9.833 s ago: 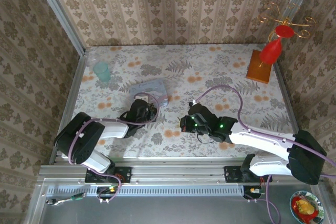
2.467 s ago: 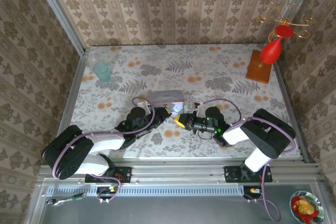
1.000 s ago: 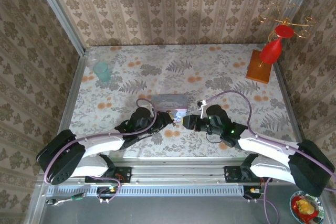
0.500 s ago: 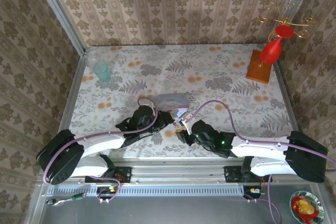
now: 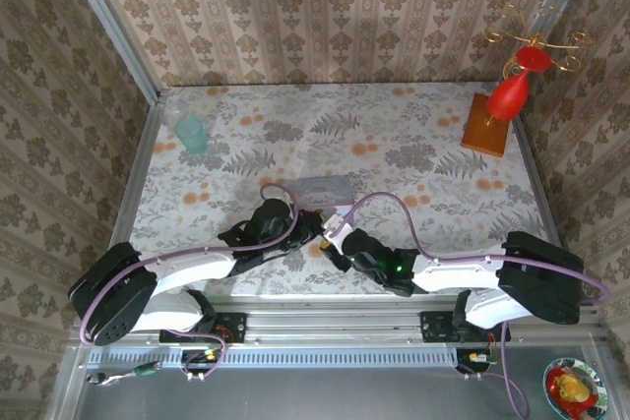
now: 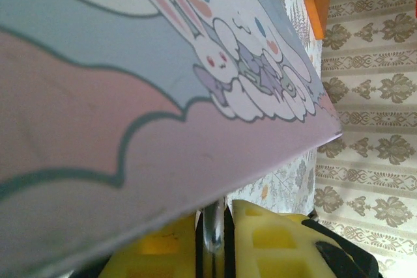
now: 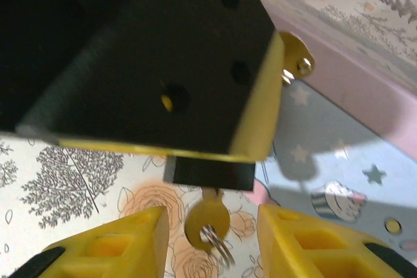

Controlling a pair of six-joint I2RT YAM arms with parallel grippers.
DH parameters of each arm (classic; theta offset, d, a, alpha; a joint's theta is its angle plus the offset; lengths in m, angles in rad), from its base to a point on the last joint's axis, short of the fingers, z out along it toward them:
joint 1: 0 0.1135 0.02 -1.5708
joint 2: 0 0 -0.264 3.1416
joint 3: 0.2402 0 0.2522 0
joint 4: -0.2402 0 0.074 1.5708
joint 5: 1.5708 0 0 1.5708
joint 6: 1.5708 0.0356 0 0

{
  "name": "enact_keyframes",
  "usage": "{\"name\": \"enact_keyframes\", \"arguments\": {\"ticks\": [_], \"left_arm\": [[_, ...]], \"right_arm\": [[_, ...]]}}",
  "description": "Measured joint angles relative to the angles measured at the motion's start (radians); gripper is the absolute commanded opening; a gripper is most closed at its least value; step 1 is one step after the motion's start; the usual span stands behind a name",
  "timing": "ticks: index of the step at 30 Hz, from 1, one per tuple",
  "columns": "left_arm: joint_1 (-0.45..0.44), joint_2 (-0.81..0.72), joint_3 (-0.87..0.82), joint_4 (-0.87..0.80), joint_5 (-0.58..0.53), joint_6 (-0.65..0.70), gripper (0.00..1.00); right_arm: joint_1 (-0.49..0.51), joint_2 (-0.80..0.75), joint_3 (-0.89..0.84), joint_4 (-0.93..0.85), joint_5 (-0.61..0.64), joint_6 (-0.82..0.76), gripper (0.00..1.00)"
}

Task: Unlock the padlock with the key

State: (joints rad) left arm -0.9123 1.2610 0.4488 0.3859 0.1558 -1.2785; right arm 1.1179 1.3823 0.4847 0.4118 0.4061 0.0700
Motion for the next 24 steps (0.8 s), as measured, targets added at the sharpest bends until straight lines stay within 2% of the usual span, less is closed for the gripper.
{"name": "enact_keyframes", "arguments": {"ticks": [14, 24], "left_arm": [[-0.01, 0.001, 0.006, -0.001, -0.023, 0.0, 0.0], [-0.016, 0.068, 0.044, 0.011, -0.014, -0.001, 0.0]], "right_arm": [[0.019, 0.074, 0.016, 0.051, 0.086, -0.01, 0.19], [0.028, 0.074, 0.017, 0.025, 0.126, 0.06, 0.12]]}}
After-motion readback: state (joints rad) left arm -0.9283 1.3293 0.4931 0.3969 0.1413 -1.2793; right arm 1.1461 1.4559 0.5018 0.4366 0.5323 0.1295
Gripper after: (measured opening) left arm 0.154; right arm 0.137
